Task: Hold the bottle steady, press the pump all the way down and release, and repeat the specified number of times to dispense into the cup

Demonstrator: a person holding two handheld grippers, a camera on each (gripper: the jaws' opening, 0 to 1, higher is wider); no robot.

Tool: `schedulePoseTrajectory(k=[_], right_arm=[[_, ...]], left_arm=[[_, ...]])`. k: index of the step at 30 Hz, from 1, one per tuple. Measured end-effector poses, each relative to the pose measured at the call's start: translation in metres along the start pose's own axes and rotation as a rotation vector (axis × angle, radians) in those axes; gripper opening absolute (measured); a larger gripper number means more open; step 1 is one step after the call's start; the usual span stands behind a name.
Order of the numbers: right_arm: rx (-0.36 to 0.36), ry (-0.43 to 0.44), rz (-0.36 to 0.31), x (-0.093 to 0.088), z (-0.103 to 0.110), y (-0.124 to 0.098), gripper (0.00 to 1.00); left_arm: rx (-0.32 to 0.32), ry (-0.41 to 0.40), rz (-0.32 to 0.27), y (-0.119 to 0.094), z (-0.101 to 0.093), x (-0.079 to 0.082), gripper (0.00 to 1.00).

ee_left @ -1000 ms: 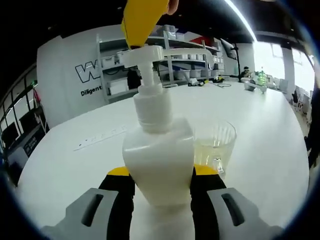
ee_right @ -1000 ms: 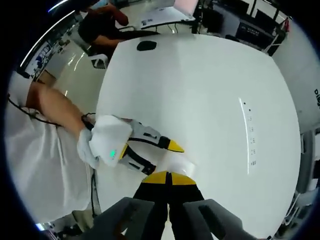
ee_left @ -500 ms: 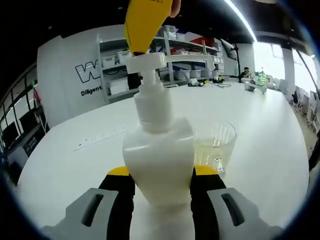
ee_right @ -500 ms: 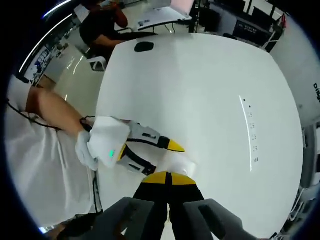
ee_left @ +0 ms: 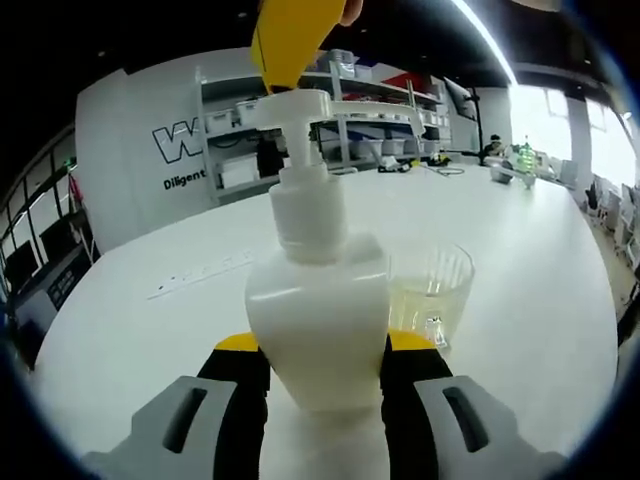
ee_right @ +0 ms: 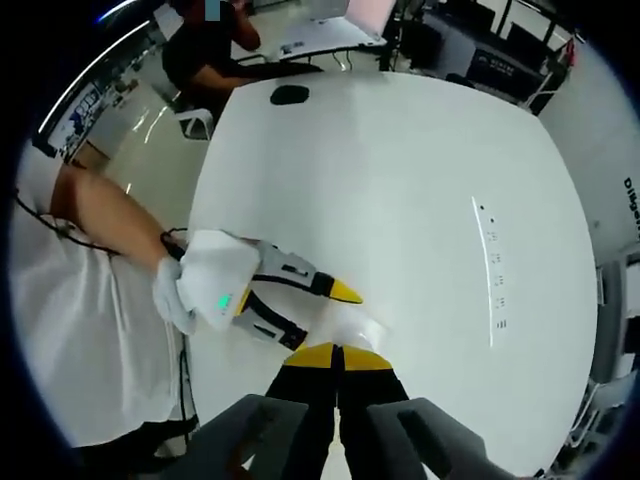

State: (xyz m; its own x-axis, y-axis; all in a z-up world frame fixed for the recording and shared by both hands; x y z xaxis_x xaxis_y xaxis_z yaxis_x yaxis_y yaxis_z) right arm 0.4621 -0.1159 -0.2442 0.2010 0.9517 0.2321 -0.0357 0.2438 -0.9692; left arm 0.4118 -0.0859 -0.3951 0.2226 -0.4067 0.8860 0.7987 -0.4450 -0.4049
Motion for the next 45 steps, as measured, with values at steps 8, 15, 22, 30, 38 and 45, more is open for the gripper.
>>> schedulePoseTrajectory(k=[8,15,22,30,38,45], right_arm=[[-0.016,-0.001,0.003,-0.003,0.009,0.000,0.00],[-0.005,0.021,0.006,-0.003,0.006,0.000,0.00],[0.000,0.023,0.011,-0.003,0.005,0.001,0.00],[-0.009,0.024,0.030,-0.006,0.013,0.000,0.00],[-0.039,0.005,0.057,-0.007,0.023,0.002,0.00],[-0.025,0.009,0.051,-0.003,0.016,0.004,0.00]], left_arm=[[-0.002,0.000,0.001,0.000,0.000,0.000,0.41],[-0.003,0.003,0.001,0.000,0.000,0.000,0.41],[-0.003,0.003,0.003,0.001,0.000,0.000,0.41],[-0.006,0.009,0.007,0.001,0.000,0.001,0.42],[-0.008,0.017,0.009,0.001,-0.001,0.001,0.42],[-0.010,0.016,0.009,0.001,-0.002,0.001,0.41]])
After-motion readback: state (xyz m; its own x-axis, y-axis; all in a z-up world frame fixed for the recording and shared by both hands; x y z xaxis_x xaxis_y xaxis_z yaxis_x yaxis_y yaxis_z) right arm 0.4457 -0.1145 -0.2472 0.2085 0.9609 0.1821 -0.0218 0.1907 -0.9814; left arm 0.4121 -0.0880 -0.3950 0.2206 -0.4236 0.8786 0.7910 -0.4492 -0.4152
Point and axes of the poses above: the point that each gripper's makers call its tool centre point, and the gripper's own axes: y roughly forward along the fingers, z roughly to its left, x roughly out of its top, the point moved 6 cm from there along -y, roughly backward along the fingers, and after that the axes turned 7 degrees about y, right-handed, at the moved point
